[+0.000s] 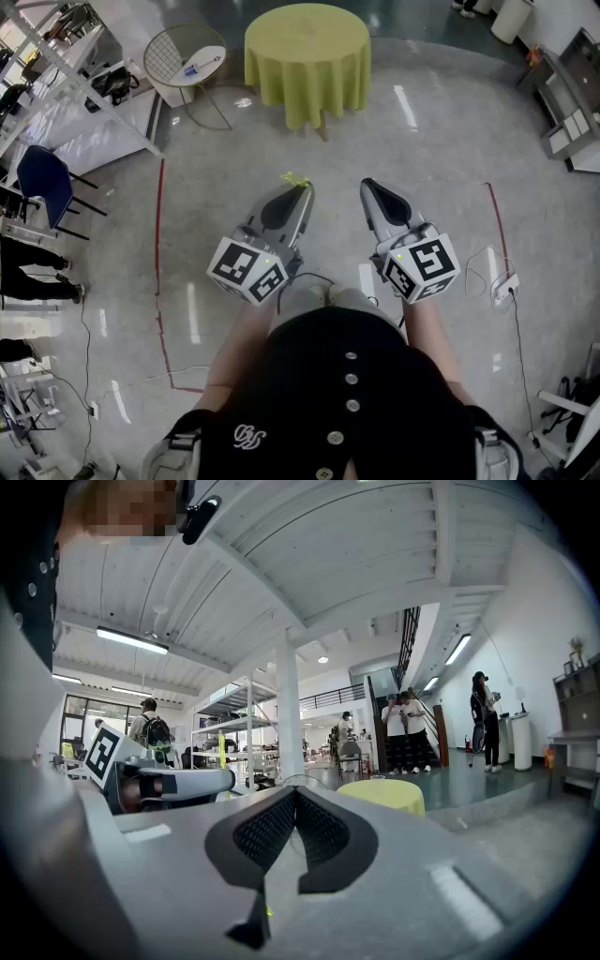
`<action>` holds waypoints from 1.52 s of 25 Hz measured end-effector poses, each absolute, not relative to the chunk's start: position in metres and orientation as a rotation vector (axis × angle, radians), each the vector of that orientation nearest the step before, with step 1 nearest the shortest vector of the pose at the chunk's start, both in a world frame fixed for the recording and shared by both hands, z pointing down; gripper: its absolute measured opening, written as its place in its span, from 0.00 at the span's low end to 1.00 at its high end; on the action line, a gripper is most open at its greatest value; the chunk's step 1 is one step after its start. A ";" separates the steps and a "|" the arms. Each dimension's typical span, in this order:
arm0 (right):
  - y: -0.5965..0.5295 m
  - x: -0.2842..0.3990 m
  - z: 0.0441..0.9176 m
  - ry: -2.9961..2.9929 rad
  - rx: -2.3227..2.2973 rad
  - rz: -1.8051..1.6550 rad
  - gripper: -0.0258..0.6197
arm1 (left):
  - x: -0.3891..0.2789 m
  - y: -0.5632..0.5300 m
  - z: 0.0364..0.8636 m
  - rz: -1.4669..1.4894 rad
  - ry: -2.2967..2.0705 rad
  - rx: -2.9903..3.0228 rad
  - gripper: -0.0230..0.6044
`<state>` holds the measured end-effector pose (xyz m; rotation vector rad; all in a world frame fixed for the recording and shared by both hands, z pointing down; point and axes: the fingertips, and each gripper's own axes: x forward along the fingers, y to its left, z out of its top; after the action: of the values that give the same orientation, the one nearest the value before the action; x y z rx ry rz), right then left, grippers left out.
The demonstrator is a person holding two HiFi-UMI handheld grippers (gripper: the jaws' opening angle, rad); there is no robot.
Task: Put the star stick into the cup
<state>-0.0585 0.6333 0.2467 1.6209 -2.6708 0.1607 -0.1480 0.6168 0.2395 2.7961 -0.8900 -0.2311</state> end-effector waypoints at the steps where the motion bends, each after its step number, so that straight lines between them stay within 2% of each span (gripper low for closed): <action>1: 0.634 -0.057 0.246 -2.667 1.625 0.159 0.04 | -0.147 0.617 0.239 -0.229 -0.888 2.800 0.06; 31: 0.613 -0.091 0.263 -2.698 1.665 0.292 0.04 | -0.141 0.597 0.251 -0.192 -0.743 2.832 0.06; 38: 0.575 -0.075 0.269 -2.701 1.632 0.278 0.04 | -0.133 0.562 0.262 -0.204 -0.789 2.801 0.06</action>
<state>-0.0749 0.5745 0.2692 1.6320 -2.7014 0.2783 -0.1334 0.5618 0.2621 2.8013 -0.7889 -0.2039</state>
